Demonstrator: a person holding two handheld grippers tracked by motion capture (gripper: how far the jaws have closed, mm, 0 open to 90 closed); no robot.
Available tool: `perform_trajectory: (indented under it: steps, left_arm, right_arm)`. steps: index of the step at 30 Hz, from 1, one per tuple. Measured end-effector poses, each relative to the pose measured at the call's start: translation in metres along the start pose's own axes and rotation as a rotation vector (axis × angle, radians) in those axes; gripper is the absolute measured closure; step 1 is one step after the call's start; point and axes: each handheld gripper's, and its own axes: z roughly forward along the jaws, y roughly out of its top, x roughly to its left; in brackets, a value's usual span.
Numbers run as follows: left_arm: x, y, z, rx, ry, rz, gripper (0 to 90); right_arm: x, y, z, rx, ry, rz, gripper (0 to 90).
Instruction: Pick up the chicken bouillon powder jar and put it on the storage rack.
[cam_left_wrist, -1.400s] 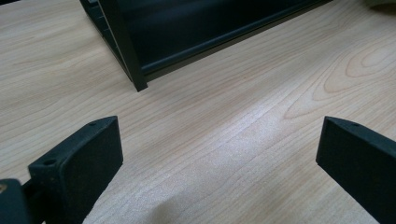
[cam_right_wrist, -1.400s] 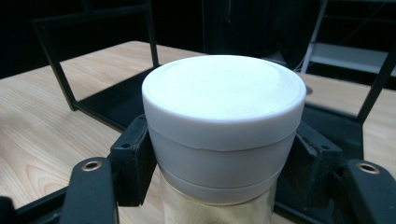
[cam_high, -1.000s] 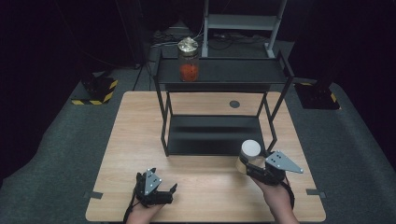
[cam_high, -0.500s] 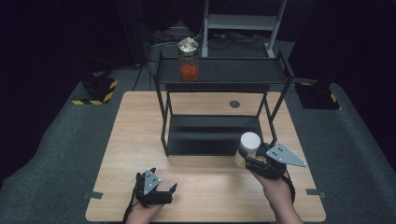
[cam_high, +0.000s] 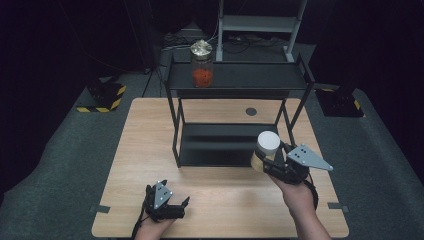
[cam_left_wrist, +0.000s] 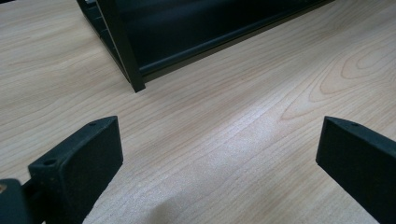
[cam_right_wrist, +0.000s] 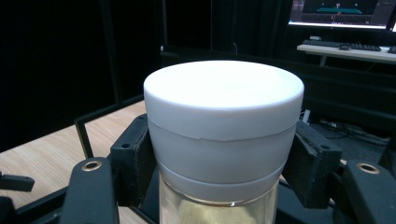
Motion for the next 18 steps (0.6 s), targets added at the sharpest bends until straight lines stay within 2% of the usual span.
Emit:
perform_trajectory:
  steps: [10,18]
  left_arm:
    - [0.001,-0.001,0.000,-0.004,-0.003,-0.006,0.9]
    - [0.001,-0.001,0.000,-0.005,-0.005,-0.001,0.9]
  right_arm:
    - [0.000,0.021,0.003,-0.043,0.002,-0.018,33.9]
    - [-0.001,0.033,0.006,-0.059,-0.005,-0.013,33.9]
